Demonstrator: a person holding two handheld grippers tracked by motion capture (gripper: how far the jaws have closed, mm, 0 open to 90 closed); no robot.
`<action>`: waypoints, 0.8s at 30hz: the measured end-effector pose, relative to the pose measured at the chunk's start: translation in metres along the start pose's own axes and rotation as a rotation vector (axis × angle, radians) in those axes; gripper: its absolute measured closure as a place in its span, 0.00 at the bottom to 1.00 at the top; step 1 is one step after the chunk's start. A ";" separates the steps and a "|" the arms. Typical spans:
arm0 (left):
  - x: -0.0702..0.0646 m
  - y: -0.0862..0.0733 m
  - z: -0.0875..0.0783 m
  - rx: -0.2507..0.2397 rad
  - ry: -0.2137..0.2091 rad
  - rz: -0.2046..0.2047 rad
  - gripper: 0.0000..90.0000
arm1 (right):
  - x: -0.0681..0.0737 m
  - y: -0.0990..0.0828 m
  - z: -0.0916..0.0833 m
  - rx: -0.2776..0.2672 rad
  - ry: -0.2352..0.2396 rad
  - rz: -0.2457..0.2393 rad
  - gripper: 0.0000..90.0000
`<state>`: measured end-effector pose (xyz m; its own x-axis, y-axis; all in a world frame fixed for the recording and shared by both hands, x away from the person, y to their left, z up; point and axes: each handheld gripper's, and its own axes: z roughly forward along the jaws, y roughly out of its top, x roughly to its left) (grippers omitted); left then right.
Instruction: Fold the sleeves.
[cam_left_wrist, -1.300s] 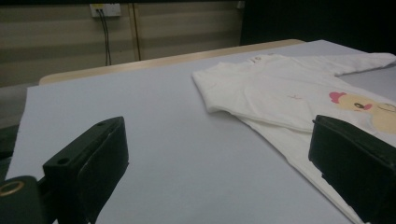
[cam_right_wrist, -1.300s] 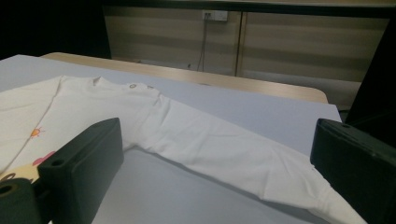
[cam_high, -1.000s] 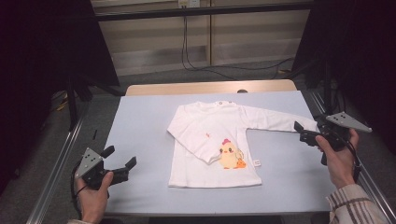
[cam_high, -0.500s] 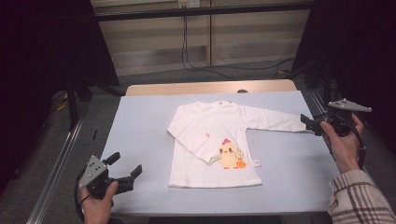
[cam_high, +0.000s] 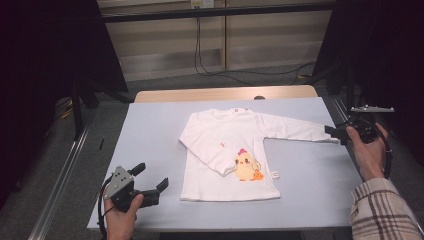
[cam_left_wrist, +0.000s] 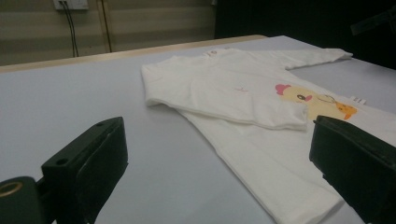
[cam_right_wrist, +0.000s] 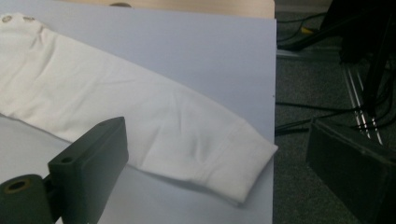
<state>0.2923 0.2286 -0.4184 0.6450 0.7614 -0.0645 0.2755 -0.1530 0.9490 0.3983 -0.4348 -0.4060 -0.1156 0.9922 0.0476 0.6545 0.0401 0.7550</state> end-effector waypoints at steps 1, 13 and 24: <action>0.003 -0.004 0.002 0.008 -0.009 0.014 0.05 | -0.004 -0.003 0.003 0.025 0.008 0.011 0.10; 0.006 -0.007 0.005 0.026 -0.017 -0.031 0.05 | -0.017 -0.017 0.019 0.083 -0.011 0.019 0.07; 0.006 -0.007 0.005 0.026 -0.017 -0.025 0.05 | -0.024 -0.020 0.030 0.117 -0.002 0.040 0.39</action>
<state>0.2982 0.2314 -0.4268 0.6499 0.7543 -0.0933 0.3095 -0.1505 0.9389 0.4105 -0.4556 -0.4416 -0.0865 0.9934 0.0747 0.7416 0.0141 0.6707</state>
